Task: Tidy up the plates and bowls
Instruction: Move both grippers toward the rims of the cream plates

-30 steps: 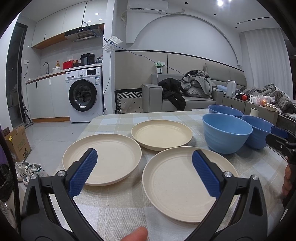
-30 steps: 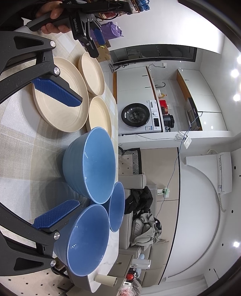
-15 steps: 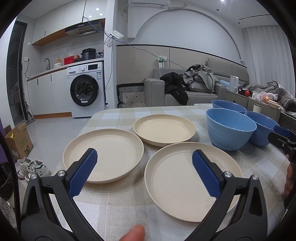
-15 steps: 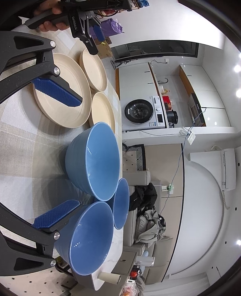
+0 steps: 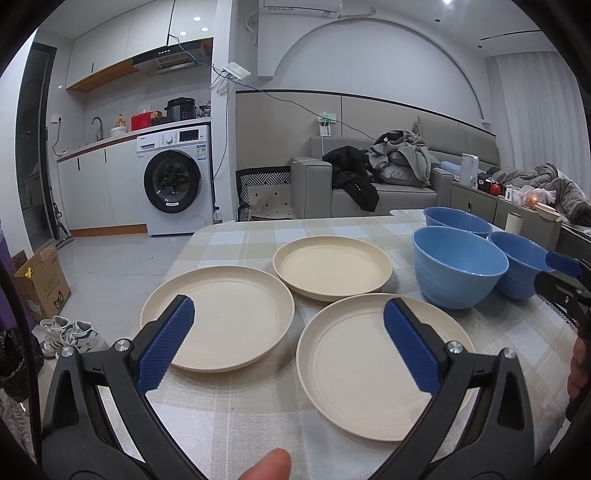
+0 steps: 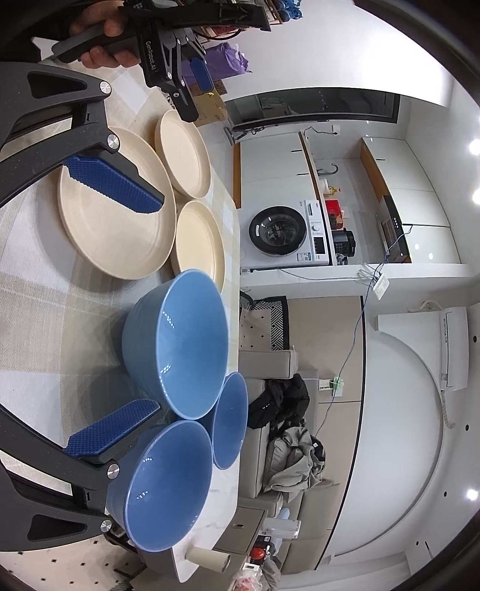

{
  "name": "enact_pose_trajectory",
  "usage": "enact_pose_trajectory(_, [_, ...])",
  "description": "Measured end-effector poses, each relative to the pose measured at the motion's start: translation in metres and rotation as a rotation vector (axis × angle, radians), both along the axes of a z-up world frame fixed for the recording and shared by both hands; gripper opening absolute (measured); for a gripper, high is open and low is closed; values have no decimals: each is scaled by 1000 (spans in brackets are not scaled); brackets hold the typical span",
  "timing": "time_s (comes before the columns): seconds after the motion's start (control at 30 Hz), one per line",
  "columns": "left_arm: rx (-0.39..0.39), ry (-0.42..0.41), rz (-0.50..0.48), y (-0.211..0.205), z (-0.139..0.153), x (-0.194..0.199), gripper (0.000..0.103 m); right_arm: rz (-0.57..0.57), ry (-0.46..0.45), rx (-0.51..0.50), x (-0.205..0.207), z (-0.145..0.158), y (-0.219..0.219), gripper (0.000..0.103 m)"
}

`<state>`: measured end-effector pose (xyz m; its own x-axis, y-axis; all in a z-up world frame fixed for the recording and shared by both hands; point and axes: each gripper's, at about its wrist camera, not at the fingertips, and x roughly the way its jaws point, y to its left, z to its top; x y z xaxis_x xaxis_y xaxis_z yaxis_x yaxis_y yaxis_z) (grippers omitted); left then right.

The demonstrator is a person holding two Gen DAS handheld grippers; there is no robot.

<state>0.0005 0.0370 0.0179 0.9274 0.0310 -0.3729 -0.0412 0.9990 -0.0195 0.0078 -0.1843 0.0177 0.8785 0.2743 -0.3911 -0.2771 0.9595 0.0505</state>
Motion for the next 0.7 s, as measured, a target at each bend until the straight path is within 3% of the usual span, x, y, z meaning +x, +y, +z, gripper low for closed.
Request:
enact_pose_trajectory(0.3, [-35, 52, -16, 14, 39, -18, 102, 55, 29, 47, -5, 28, 20, 103])
enact_pose_trajectory(0.53, [33, 80, -4, 15, 66, -27, 102, 90, 33, 51, -5, 50, 38, 103])
enact_pose_trajectory(0.7, [30, 107, 17, 14, 70, -26, 102, 96, 31, 56, -1, 63, 52, 103])
